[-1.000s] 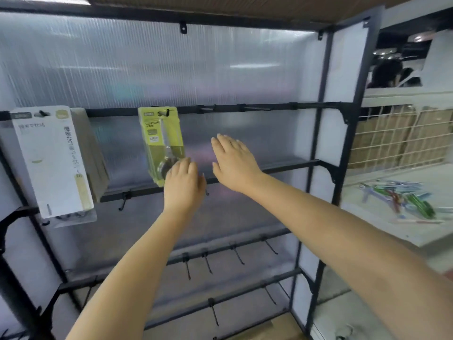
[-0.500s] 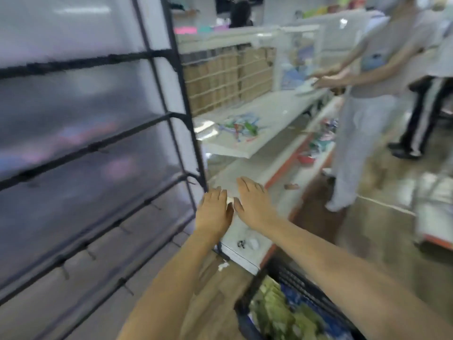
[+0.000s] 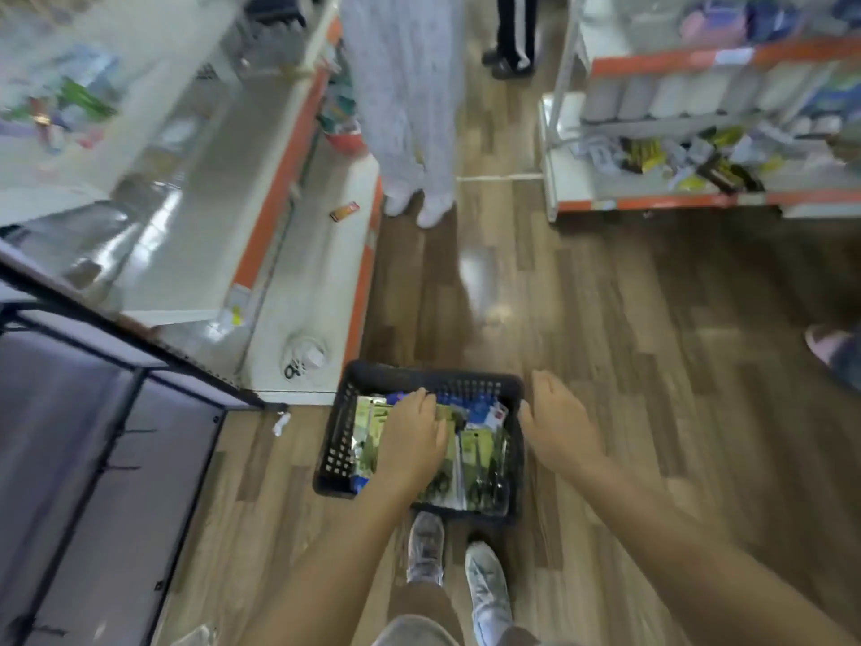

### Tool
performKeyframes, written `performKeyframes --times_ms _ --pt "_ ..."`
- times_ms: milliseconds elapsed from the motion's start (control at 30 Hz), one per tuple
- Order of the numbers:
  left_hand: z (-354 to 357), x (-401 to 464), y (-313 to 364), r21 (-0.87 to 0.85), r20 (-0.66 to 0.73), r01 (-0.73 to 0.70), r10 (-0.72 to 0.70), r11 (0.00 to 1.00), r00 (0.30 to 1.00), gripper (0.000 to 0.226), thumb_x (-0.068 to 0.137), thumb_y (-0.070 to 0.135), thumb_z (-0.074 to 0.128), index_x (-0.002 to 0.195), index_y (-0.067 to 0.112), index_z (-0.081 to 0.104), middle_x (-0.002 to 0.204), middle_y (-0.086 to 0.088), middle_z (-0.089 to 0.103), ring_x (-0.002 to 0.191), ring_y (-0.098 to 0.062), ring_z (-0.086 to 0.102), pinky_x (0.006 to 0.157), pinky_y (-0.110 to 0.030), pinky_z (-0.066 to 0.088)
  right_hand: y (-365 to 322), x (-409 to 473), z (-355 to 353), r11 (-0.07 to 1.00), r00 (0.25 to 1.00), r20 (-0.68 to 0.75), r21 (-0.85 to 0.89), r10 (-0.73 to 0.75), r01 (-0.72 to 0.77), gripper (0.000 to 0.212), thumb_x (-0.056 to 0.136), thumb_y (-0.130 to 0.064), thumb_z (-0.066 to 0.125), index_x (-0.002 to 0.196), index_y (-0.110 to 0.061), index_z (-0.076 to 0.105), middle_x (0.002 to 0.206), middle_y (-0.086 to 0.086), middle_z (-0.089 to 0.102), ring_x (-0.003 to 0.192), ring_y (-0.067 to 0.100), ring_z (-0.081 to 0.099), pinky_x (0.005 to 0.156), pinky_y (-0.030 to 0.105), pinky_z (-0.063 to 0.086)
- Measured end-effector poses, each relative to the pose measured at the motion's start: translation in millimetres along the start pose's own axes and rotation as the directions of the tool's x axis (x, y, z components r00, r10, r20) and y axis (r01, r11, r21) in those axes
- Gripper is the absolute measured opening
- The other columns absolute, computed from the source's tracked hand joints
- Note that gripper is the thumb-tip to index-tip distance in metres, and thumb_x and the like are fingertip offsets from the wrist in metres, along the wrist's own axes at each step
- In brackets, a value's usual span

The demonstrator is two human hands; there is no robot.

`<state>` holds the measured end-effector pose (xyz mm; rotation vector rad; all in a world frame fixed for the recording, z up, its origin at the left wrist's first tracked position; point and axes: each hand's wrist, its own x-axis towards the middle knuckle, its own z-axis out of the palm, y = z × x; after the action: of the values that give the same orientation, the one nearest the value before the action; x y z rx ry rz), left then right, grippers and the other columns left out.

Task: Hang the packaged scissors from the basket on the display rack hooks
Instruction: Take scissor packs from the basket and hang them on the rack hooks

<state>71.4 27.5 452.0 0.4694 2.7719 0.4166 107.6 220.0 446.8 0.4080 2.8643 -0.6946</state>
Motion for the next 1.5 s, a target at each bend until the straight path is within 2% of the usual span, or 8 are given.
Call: performKeyframes --times_ms 200,433,600,800,1033,1133,1333,1500 --pt "81 18 -22 0.002 0.220 0.036 -0.036 0.999 0.975 0.043 0.099 0.026 0.038 0.137 0.008 0.041 0.142 -0.005 0.041 0.131 -0.018 0.036 0.108 -0.026 0.027 52 -9 82 0.962 0.961 0.166 0.128 0.221 -0.243 0.042 0.095 -0.016 0.043 0.135 -0.005 0.041 0.136 0.009 0.047 0.124 0.024 0.045 0.103 0.033 0.037" --pt "169 40 -100 0.061 0.373 0.180 -0.189 0.982 0.908 0.037 0.098 0.028 0.040 0.131 0.012 0.046 0.134 -0.001 0.046 0.126 -0.017 0.043 0.098 -0.024 0.034 73 23 203 0.891 0.883 0.352 0.216 0.310 -0.399 0.045 0.096 -0.017 0.043 0.139 -0.005 0.038 0.141 0.007 0.042 0.127 0.021 0.043 0.104 0.031 0.038" --pt "239 71 -149 0.075 0.406 0.238 -0.247 0.968 0.880 0.040 0.098 0.028 0.042 0.134 0.013 0.042 0.136 0.000 0.045 0.125 -0.015 0.042 0.098 -0.024 0.034 90 59 289 0.862 0.853 0.415 0.250 0.316 -0.441 0.048 0.099 -0.021 0.040 0.143 -0.006 0.030 0.144 0.005 0.037 0.130 0.018 0.039 0.101 0.028 0.036" --pt "343 126 -195 -0.014 0.426 0.324 -0.287 0.946 0.858 0.033 0.095 0.032 0.049 0.123 0.014 0.049 0.123 -0.003 0.051 0.113 -0.019 0.050 0.087 -0.028 0.042 117 119 394 0.804 0.832 0.406 0.302 0.377 -0.512 0.043 0.097 -0.022 0.045 0.135 -0.003 0.040 0.131 0.013 0.046 0.119 0.025 0.048 0.095 0.032 0.042" --pt "434 173 -226 -0.144 0.436 0.418 -0.322 0.897 0.840 0.054 0.092 0.038 0.055 0.138 0.013 0.039 0.141 -0.005 0.041 0.127 -0.020 0.040 0.100 -0.029 0.036 131 158 483 0.790 0.824 0.325 0.268 0.465 -0.551 0.064 0.096 -0.025 0.049 0.147 -0.003 0.017 0.155 0.015 0.010 0.141 0.029 0.020 0.110 0.035 0.028" --pt "455 180 -232 -0.118 0.370 0.433 -0.365 0.894 0.854 0.057 0.089 0.042 0.058 0.134 0.012 0.042 0.135 -0.006 0.041 0.125 -0.021 0.039 0.099 -0.030 0.036 135 165 503 0.706 0.747 0.271 0.247 0.607 -0.664 0.088 0.092 -0.034 0.056 0.150 -0.007 -0.004 0.157 0.016 -0.007 0.145 0.032 0.002 0.115 0.045 0.013" --pt "473 196 -237 -0.100 0.264 0.438 -0.401 0.893 0.877 0.049 0.079 0.049 0.067 0.110 0.013 0.054 0.117 -0.005 0.048 0.111 -0.023 0.045 0.087 -0.033 0.042 147 159 513 0.653 0.712 0.241 0.285 0.660 -0.702 0.103 0.082 -0.045 0.064 0.150 -0.008 -0.004 0.157 0.012 0.007 0.143 0.029 0.013 0.110 0.045 0.027" --pt "466 192 -229 -0.298 0.288 0.521 -0.445 0.800 0.848 0.029 0.082 0.035 0.069 0.090 0.016 0.049 0.098 0.001 0.055 0.092 -0.019 0.052 0.074 -0.032 0.044 147 147 511 0.653 0.726 0.234 0.324 0.646 -0.685 0.073 0.086 -0.030 0.066 0.142 -0.006 0.025 0.147 0.014 0.032 0.129 0.032 0.040 0.097 0.042 0.040"
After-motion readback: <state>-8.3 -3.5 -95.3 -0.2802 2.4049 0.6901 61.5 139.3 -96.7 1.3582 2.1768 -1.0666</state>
